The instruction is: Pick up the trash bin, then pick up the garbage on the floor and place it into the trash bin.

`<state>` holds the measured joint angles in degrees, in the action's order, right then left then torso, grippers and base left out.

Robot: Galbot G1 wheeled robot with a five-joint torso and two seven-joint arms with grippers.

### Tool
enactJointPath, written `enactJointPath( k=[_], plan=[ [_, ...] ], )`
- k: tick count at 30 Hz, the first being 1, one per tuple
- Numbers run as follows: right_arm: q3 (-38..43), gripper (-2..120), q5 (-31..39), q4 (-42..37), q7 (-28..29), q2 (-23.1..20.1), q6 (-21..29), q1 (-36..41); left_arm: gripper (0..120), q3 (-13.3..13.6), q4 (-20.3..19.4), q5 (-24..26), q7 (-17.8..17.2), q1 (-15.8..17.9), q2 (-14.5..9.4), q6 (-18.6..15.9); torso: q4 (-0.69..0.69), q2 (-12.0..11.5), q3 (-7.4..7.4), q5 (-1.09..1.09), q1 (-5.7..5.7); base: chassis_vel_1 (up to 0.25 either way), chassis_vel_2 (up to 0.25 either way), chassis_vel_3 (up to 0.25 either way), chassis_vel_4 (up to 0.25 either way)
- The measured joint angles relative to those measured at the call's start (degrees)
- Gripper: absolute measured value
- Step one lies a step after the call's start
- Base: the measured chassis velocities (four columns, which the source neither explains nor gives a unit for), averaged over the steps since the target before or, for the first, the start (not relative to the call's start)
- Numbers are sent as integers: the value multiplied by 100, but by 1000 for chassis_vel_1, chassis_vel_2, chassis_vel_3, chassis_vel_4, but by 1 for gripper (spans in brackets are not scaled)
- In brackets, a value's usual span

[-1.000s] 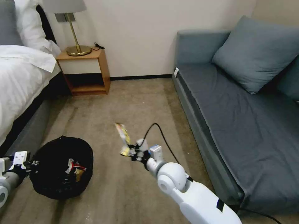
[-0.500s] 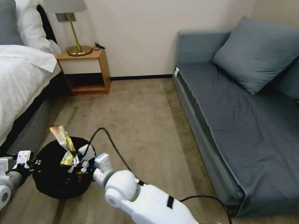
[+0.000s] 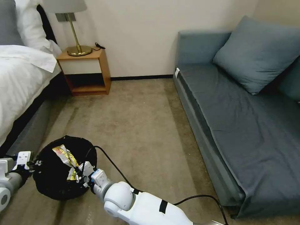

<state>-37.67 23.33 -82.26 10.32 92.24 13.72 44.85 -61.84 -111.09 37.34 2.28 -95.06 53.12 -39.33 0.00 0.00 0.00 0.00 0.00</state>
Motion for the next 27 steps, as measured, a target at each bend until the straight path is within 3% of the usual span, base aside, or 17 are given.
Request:
enactJointPath(
  k=[13,17,18,21,23,27],
  plan=[
    [54,67,-199,-211,-69,-10,-128,7,3,16,27,15,1,43,26,0,-1,0,0,0,0,0,0,0,0],
    [385,85,-261,-771,-34,-12,-227,136,3,-24,117,243,-64,134,66,-21,0,0,0,0,0,0,0,0,0],
    [385,85,-261,-771,-34,-12,-227,136,3,-24,117,243,-64,134,66,-21,0,0,0,0,0,0,0,0,0],
    [1114,98,-385,-1439,-51,-372,-404,573,3,-91,160,379,-88,176,76,-41,2,0,0,3,0,0,0,0,0],
    [1413,99,-539,-1645,-55,-510,-520,784,3,-109,169,398,-91,181,77,-44,-1,0,0,2,0,0,0,0,0],
    [2489,100,-1257,-2132,-84,-833,-1210,1506,3,-153,182,440,-90,201,90,-45,-2,0,0,3,0,0,0,0,0]
  ],
)
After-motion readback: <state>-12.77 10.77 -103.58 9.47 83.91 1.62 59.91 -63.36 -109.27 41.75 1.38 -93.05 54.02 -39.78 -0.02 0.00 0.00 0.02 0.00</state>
